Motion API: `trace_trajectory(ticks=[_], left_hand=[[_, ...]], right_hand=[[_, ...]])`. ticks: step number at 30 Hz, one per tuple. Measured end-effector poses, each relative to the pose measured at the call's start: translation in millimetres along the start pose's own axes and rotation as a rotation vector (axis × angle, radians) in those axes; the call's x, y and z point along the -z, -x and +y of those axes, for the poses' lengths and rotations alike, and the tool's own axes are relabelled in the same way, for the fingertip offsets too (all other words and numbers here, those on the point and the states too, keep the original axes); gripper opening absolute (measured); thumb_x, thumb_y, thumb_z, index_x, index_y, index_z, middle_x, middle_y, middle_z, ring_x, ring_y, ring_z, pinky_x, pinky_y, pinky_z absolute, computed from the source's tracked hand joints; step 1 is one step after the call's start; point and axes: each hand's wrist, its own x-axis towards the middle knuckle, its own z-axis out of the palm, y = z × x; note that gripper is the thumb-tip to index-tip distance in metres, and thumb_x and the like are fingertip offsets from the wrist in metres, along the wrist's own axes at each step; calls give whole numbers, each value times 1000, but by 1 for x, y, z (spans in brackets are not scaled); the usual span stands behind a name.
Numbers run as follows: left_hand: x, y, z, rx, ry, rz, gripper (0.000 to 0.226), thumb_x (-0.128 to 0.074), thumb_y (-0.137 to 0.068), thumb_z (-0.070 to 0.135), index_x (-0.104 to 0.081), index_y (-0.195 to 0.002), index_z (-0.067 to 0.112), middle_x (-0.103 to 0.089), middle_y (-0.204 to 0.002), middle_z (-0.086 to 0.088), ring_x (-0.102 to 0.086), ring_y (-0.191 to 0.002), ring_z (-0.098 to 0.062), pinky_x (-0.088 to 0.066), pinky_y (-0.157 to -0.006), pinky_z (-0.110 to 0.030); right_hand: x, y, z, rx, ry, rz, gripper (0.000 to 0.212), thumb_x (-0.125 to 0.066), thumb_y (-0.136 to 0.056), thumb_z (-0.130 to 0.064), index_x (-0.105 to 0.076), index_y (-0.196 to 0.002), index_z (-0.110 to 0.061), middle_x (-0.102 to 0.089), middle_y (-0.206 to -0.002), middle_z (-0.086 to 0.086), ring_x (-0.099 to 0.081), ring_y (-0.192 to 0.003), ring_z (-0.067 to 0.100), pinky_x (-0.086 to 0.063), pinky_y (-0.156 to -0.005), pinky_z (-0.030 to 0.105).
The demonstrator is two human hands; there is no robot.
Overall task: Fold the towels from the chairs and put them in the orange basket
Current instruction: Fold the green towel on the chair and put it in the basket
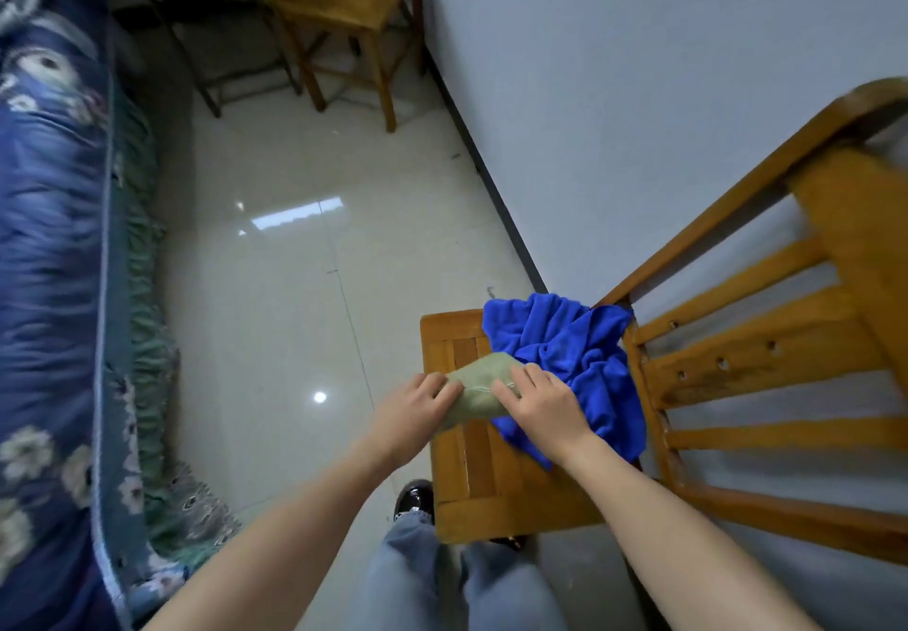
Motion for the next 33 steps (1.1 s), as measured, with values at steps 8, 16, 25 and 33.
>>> trace_trajectory(ticks=[8,16,25,33], left_hand=[[105,-9,2,9,-199,258,67,-86,-51,18,-47,-105,15,-67,-87,-3,-64,-67,-18,-47,-44,-21],[228,17,-15,41,-344,506,65,-86,-53,14,-48,-105,13,-67,-89,-6,-66,-70,-21,-52,-46,-25],[331,101,-57,72,-555,748,58,-81,-58,9,-49,-106,14,-66,-91,-5,-64,-71,-21,-53,-48,-28],[383,226,-117,150,-650,829,35,-56,-74,12,-47,-108,15,-67,-91,-7,-65,-70,-24,-53,-43,-30]], right_hand=[[104,-64,35,224,84,289,35,-57,-62,1,-45,-91,-14,-61,-69,4,-58,-58,20,-47,-46,27],[209,-136,18,349,148,460,49,-78,-58,-8,-47,-94,-16,-64,-75,5,-61,-62,20,-48,-44,26],[305,-199,-68,510,236,778,37,-73,-70,-16,-48,-97,-14,-66,-79,7,-61,-64,19,-48,-46,25],[337,-253,-201,612,235,894,17,-56,-82,-11,-49,-98,-13,-65,-79,6,-60,-63,18,-50,-46,26]])
